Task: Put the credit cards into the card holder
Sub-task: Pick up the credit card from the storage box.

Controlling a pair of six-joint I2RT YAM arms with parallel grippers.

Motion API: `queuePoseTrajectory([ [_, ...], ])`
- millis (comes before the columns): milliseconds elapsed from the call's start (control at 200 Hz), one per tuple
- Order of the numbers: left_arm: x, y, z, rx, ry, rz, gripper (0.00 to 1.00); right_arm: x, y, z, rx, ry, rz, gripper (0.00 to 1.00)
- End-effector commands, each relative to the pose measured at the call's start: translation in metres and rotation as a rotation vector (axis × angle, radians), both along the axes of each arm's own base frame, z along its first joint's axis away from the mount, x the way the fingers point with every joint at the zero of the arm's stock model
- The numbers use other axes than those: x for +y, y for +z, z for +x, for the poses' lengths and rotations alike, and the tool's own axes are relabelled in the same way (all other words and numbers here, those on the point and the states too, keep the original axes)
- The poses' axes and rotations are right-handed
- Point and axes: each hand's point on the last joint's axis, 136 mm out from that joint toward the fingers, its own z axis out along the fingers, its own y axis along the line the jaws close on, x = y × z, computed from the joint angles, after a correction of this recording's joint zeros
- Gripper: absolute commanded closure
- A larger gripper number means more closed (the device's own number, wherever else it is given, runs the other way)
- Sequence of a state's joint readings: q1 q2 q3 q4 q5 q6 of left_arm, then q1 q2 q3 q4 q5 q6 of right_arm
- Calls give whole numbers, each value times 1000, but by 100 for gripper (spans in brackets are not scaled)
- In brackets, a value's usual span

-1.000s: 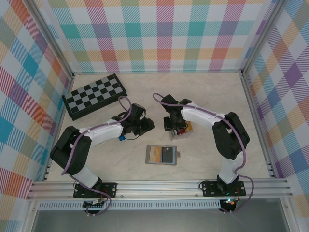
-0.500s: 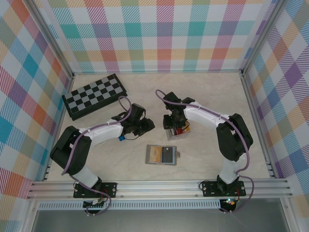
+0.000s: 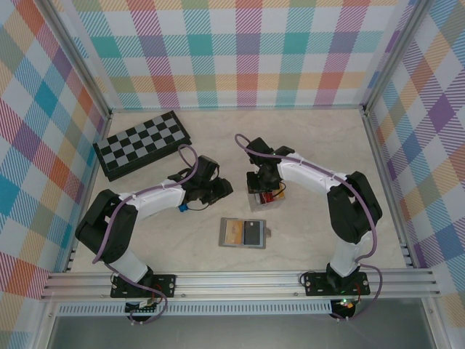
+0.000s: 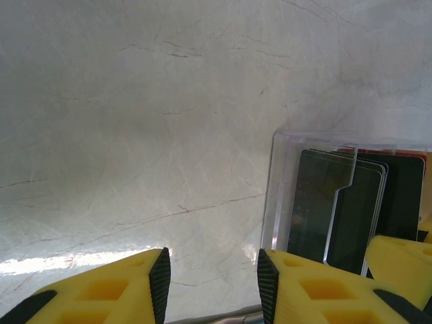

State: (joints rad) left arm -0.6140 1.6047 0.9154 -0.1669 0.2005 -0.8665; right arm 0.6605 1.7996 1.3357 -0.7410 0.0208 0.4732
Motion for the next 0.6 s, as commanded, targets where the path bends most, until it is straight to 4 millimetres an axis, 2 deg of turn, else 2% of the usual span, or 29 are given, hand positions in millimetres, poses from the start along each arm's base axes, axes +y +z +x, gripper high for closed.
queuePoseTrajectory([
  [0, -4, 4, -2, -4, -26, 11, 59, 5, 21, 6, -26, -13, 57, 78],
  [175, -6, 2, -2, 1, -30, 8, 59, 4, 23, 5, -23, -18, 71, 80],
  [465, -5, 2, -2, 4, -31, 8, 59, 2, 27, 7, -27, -21, 77, 91],
  [595, -6, 2, -2, 1, -33, 9, 59, -4, 34, 10, -59, -26, 52, 91],
])
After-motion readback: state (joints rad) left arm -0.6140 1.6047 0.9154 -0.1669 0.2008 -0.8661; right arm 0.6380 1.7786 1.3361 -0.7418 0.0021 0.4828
